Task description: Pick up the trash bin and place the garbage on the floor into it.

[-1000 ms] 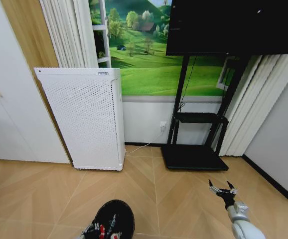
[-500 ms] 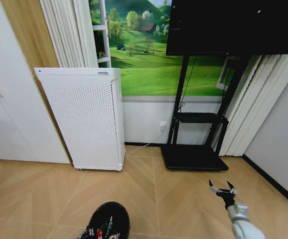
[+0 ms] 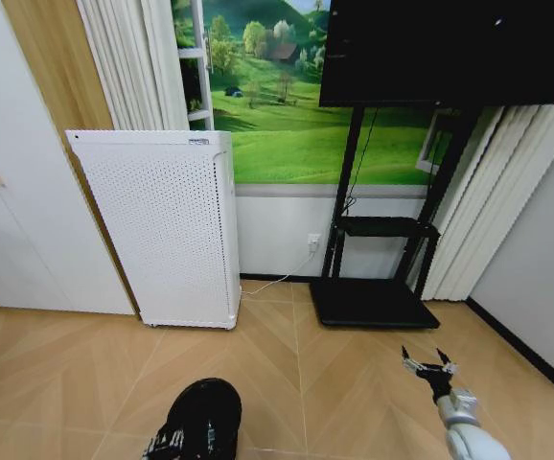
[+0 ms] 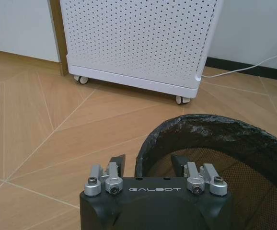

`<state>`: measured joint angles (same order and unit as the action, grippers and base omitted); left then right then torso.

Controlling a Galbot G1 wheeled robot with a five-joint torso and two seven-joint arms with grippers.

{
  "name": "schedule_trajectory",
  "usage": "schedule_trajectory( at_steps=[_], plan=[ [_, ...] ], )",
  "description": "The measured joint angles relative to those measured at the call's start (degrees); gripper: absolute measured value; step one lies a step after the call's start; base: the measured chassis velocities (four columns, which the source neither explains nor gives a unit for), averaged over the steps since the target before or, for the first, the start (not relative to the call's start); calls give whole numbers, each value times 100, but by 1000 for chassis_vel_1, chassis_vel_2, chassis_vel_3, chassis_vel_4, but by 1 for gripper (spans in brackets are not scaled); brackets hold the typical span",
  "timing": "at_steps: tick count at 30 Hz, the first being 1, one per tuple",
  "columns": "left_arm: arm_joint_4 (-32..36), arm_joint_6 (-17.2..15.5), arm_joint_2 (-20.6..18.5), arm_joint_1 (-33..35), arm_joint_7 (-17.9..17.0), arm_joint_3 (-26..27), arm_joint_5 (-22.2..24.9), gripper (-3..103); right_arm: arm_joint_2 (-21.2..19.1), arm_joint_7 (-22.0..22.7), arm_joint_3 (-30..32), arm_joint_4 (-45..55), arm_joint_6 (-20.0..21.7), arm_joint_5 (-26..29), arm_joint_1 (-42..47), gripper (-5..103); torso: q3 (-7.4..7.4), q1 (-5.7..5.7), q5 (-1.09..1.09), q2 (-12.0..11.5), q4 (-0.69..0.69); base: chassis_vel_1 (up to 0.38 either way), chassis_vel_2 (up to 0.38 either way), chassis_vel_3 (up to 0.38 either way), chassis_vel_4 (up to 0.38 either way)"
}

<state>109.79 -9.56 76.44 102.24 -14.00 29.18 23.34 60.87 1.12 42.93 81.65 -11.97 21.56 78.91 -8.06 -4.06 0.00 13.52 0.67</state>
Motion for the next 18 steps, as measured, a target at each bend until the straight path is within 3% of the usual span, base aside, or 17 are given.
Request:
schedule_trajectory(
  at_steps=[3,5,6,8,10,18],
  plan=[
    [2,-9,11,-9,-1,-14,-5,74,0,0,0,0,0,0,0,100,0,0,0,0,0,0,0,0,0],
    [7,-13,11,-9,-1,-14,-6,74,0,0,0,0,0,0,0,100,0,0,0,0,0,0,0,0,0],
    [71,-47,8,-8,-2,-2,-11,85,0,0,0,0,0,0,0,100,0,0,0,0,0,0,0,0,0],
    [131,-70,-4,-9,-2,27,-11,85,0,0,0,0,0,0,0,100,0,0,0,0,0,0,0,0,0],
    [265,-105,-41,-22,-3,115,-16,95,0,0,0,0,0,0,0,100,0,0,0,0,0,0,0,0,0],
    [640,-232,-222,-145,67,507,77,100,0,0,0,0,0,0,0,100,0,0,0,0,0,0,0,0,0]
  ],
)
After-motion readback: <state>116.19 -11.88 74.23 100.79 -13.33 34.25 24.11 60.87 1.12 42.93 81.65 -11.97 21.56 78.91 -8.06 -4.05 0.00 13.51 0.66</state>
